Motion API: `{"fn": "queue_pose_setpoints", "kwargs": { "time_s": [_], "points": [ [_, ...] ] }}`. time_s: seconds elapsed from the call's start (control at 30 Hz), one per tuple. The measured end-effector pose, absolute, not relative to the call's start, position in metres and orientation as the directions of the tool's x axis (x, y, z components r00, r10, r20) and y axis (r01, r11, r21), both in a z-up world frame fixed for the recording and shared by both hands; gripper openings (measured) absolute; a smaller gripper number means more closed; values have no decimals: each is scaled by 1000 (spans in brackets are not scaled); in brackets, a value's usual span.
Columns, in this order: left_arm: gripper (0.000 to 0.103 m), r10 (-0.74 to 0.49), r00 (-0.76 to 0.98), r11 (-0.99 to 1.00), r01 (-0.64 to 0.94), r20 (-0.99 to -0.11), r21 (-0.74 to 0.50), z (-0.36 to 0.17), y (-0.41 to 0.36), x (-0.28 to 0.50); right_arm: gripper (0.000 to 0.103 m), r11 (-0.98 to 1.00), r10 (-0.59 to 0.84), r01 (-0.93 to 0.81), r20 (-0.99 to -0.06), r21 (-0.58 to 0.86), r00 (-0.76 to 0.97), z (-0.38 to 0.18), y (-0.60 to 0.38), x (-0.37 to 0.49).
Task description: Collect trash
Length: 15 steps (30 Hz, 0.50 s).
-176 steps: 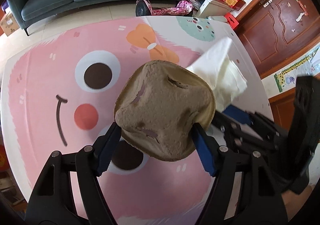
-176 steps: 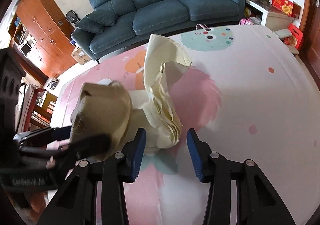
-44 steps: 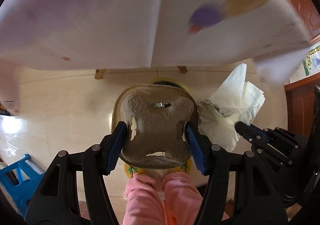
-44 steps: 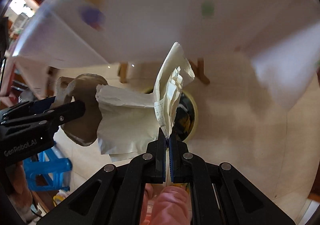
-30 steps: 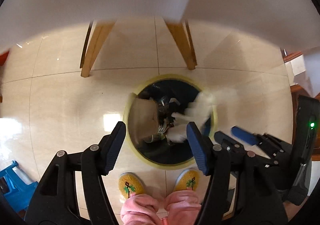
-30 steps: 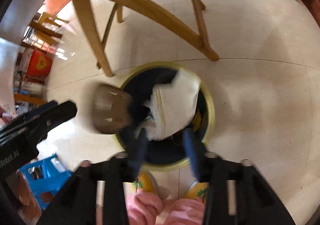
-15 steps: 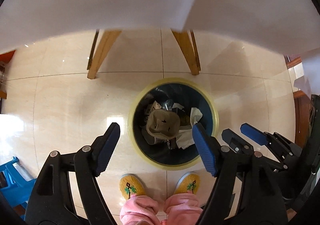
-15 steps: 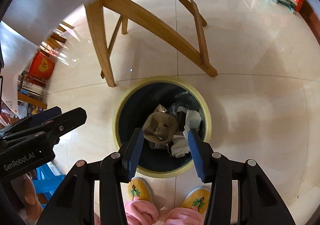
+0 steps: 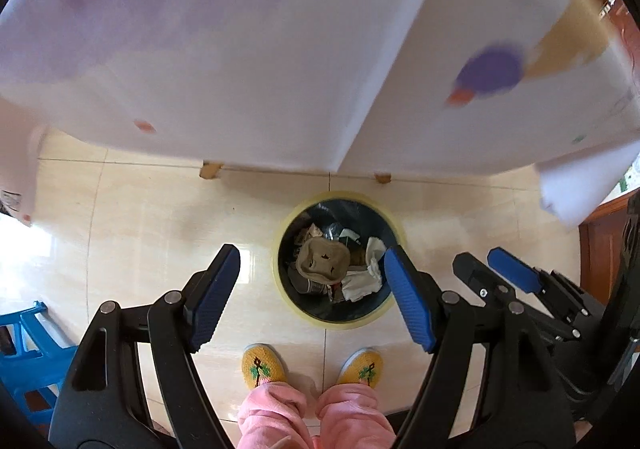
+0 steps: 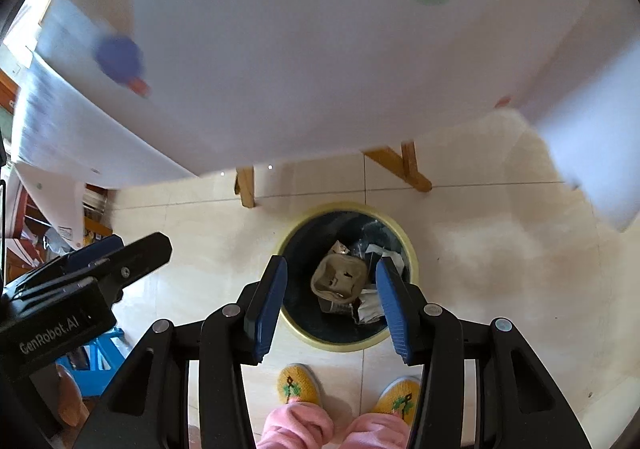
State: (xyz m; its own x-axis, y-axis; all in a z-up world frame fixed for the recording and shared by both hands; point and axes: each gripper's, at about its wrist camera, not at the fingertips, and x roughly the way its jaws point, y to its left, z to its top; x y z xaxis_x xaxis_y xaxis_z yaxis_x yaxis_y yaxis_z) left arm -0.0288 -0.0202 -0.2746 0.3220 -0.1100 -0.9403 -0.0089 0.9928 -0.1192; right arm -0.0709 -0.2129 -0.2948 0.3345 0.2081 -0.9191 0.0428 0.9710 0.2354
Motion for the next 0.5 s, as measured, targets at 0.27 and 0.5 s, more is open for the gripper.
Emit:
{"fn": "queue_pose_setpoints", "kwargs": {
  "time_s": [0.27, 0.5],
  "points": [
    [72, -98, 386, 995, 9, -917, -102, -182, -17, -29, 47, 977, 180, 40, -910, 209, 372, -196, -209, -75],
    [72, -88, 435, 996, 33, -896, -82, -101, -15, -32, 52, 983, 151, 28, -888, 181, 434, -97, -206, -77]
  ]
}}
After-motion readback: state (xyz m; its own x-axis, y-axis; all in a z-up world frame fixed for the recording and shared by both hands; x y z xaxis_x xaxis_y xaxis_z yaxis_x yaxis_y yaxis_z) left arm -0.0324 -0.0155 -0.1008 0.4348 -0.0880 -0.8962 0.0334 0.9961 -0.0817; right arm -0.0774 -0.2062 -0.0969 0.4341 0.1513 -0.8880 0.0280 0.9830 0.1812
